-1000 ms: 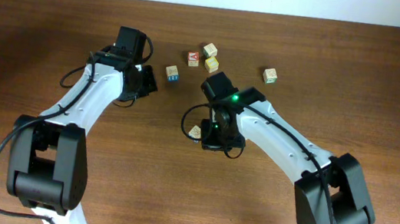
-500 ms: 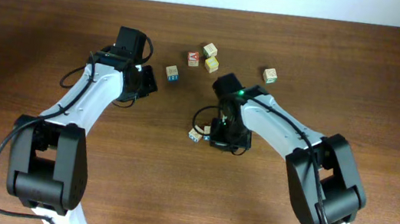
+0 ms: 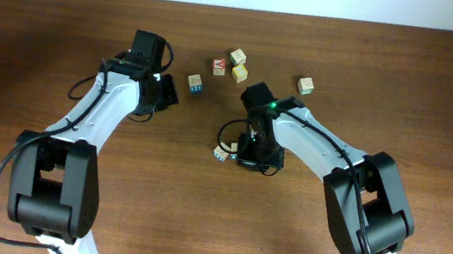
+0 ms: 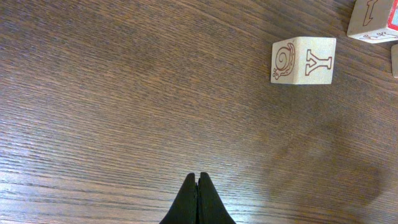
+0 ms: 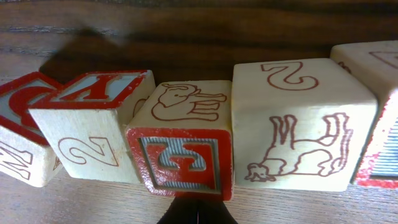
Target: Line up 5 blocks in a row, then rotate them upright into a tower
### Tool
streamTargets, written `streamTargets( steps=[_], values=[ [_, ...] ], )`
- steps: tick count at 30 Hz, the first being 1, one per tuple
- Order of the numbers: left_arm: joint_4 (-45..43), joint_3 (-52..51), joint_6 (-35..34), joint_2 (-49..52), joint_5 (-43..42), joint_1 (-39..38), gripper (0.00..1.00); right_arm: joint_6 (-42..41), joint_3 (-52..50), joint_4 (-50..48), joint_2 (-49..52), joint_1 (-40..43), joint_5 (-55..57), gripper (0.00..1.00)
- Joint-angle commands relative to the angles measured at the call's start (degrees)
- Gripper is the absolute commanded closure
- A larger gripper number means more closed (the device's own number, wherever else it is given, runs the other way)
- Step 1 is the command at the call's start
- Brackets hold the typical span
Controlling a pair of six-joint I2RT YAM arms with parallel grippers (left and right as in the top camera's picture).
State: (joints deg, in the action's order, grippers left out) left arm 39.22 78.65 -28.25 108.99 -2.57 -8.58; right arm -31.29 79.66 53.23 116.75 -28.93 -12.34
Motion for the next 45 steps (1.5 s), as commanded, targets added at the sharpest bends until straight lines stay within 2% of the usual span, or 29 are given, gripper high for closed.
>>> streamTargets(
  steps=[1,45],
  values=[
    [0.0,1.1,0.9,0.9,0.0,0.1,1.0,0.4,0.8,-0.1,0.0,-0.2,-0.5,0.96],
    [1.6,1.1,0.9,0.9,-0.2,0.1,1.0,1.0,0.9,-1.2,0.0,-0.2,-0.3,0.96]
  ],
)
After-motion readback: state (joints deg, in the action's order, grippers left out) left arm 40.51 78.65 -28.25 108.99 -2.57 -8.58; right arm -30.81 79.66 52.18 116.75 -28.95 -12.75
